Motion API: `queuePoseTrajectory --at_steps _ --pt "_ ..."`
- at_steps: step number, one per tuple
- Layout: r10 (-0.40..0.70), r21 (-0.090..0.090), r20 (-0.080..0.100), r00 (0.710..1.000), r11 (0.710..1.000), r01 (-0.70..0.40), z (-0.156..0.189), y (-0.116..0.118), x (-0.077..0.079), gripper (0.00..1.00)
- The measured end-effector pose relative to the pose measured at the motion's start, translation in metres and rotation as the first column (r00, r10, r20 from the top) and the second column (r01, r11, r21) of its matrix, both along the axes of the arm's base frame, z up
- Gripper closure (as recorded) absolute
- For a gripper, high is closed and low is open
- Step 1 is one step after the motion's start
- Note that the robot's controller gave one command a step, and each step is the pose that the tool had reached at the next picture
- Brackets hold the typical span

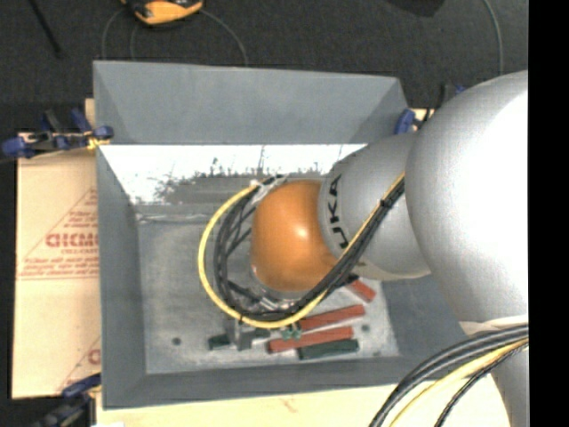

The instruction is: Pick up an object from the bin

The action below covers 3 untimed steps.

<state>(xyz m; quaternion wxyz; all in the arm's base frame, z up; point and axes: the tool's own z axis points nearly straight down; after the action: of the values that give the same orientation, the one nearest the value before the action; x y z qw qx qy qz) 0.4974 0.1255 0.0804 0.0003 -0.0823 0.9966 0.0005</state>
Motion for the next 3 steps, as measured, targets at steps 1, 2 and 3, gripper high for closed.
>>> queuePoseTrajectory --at_steps 1,2,3 --pt "-0.001 0.001 0.000 1.000 1.000 0.001 0.000 0.000 0.000 1.00" --pt "-0.019 0.000 -0.007 1.000 1.000 0.019 0.049 -0.007 -0.010 1.00" --pt "-0.011 -0.002 0.002 1.000 1.000 0.011 0.060 -0.044 -0.014 0.00"
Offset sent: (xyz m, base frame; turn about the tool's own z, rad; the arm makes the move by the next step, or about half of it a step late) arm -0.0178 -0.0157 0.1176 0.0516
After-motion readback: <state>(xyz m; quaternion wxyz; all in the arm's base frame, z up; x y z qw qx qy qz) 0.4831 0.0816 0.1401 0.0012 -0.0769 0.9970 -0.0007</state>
